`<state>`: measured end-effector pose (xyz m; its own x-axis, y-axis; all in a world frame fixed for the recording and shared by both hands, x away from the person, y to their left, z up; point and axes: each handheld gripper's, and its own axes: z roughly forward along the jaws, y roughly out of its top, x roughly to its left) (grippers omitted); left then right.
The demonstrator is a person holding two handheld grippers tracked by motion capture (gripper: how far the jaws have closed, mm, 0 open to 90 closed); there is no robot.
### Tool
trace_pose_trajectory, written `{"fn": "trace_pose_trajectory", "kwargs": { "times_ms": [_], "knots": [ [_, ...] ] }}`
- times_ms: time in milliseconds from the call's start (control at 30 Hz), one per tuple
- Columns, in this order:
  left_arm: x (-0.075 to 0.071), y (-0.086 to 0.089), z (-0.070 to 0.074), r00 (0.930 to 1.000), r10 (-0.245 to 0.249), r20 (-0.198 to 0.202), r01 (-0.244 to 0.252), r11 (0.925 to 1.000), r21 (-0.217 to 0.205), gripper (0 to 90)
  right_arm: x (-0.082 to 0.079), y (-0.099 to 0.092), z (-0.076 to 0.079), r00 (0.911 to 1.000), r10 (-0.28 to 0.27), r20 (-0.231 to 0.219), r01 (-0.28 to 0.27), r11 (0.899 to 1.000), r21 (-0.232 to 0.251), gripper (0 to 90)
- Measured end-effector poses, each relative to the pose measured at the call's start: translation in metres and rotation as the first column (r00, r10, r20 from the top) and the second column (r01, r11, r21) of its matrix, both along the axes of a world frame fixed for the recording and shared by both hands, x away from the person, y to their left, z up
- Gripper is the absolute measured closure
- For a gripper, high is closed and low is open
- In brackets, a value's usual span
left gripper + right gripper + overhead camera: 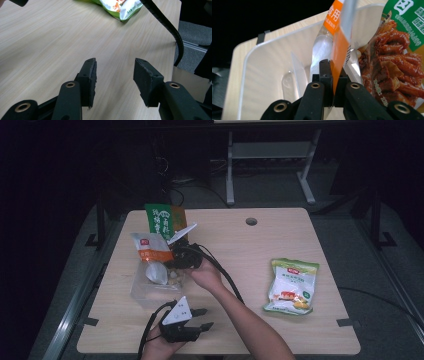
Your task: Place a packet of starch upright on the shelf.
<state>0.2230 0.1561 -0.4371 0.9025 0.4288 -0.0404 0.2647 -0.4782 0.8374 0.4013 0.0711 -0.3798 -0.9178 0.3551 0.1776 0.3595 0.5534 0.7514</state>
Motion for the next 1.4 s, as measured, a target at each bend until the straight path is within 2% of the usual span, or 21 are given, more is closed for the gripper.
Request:
{"fn": "trace_pose_trajectory", "kwargs": {
  "times_ms": [33, 133, 367, 467, 533, 567, 633, 667, 700, 733, 767, 800, 900, 933, 967, 1067, 1233, 1400],
  "knots": [
    [0.001, 0.0, 0.0, 1.0, 0.001, 0.0, -0.001, 1.0, -0.003, 53.0, -0.002, 0.0, 0.0, 0.9997, 0.017, 0.017, -0.017, 1.0, -0.009, 88.6],
    [0.001, 0.0, 0.0, 1.0, 0.0, -0.002, 0.0, 1.0, -0.003, 53.0, -0.003, 0.001, -0.001, 0.9993, 0.028, 0.027, -0.027, 1.0, -0.013, 89.0],
    [0.001, -0.001, -0.001, 1.0, -0.002, -0.001, 0.002, 1.0, 0.003, 53.0, -0.006, 0.0, -0.004, 0.9983, 0.049, 0.032, -0.047, 0.998, -0.037, 89.1],
    [0.001, -0.002, -0.001, 1.0, -0.005, 0.001, 0.005, 1.0, 0.002, 53.1, -0.006, -0.002, -0.009, 0.9983, 0.053, 0.022, -0.052, 0.998, -0.046, 89.2],
    [0.001, -0.003, -0.002, 1.0, -0.006, -0.001, 0.006, 1.0, 0.005, 53.1, -0.005, -0.004, -0.015, 0.9991, 0.043, -0.007, -0.043, 0.997, -0.06, 89.2],
    [0.001, -0.004, -0.002, 1.0, -0.009, -0.002, 0.009, 0.9999, 0.005, 53.0, -0.003, -0.006, -0.017, 0.9987, 0.051, 0.002, -0.051, 0.997, -0.06, 89.1],
    [0.001, -0.004, -0.003, 0.9999, -0.01, -0.003, 0.01, 0.9999, 0.005, 53.1, -0.001, -0.008, -0.018, 0.9989, 0.041, -0.025, -0.042, 0.998, -0.041, 88.6],
    [0.001, -0.004, -0.003, 0.9999, -0.01, -0.003, 0.01, 0.9999, 0.005, 53.0, 0.0, -0.008, -0.019, 0.9988, 0.044, -0.023, -0.044, 0.998, -0.039, 86.2],
    [0.001, -0.004, -0.003, 0.9999, -0.01, -0.003, 0.01, 0.9999, 0.006, 52.9, 0.0, -0.009, -0.018, 0.9988, 0.035, -0.035, -0.036, 0.999, -0.035, 80.1],
    [0.001, -0.004, -0.003, 0.9999, -0.01, -0.003, 0.01, 0.9999, 0.006, 52.9, 0.0, -0.009, -0.018, 0.9979, 0.034, -0.056, -0.036, 0.999, -0.032, 77.7],
    [0.001, -0.004, -0.003, 0.9999, -0.01, -0.003, 0.01, 0.9999, 0.006, 52.9, 0.0, -0.009, -0.018, 0.9979, 0.034, -0.056, -0.036, 0.999, -0.032, 77.7],
    [0.001, -0.004, -0.002, 0.9999, -0.01, -0.005, 0.01, 0.9999, 0.007, 52.9, 0.001, -0.008, -0.021, 0.9955, 0.061, -0.072, -0.066, 0.996, -0.056, 71.5],
    [0.002, -0.004, -0.002, 0.9999, -0.012, -0.006, 0.012, 0.9999, 0.01, 52.9, -0.002, -0.003, -0.025, 0.9954, 0.084, -0.047, -0.088, 0.99, -0.11, 72.2],
    [0.002, -0.004, -0.002, 0.9999, -0.012, -0.006, 0.012, 0.9999, 0.01, 52.8, -0.002, -0.003, -0.025, 0.9954, 0.084, -0.047, -0.088, 0.99, -0.11, 72.2],
    [0.002, -0.004, -0.002, 0.9999, -0.013, -0.006, 0.013, 0.9999, 0.009, 52.7, -0.003, 0.0, -0.025, 0.9957, 0.091, -0.016, -0.092, 0.986, -0.135, 75.9],
    [0.001, -0.004, -0.002, 0.9999, -0.013, -0.001, 0.013, 0.9999, 0.008, 52.8, -0.003, 0.001, -0.026, 0.9956, 0.093, -0.015, -0.094, 0.985, -0.142, 79.4],
    [0.002, -0.004, -0.002, 0.9999, -0.013, -0.003, 0.013, 0.9999, 0.008, 52.8, -0.004, 0.006, -0.032, 0.9956, 0.094, -0.001, -0.092, 0.979, -0.182, 82.6],
    [0.002, -0.004, -0.002, 0.9999, -0.014, -0.005, 0.014, 0.9999, 0.01, 52.7, -0.004, 0.003, -0.03, 0.9959, 0.09, -0.001, -0.089, 0.982, -0.166, 79.4]
  ]
}}
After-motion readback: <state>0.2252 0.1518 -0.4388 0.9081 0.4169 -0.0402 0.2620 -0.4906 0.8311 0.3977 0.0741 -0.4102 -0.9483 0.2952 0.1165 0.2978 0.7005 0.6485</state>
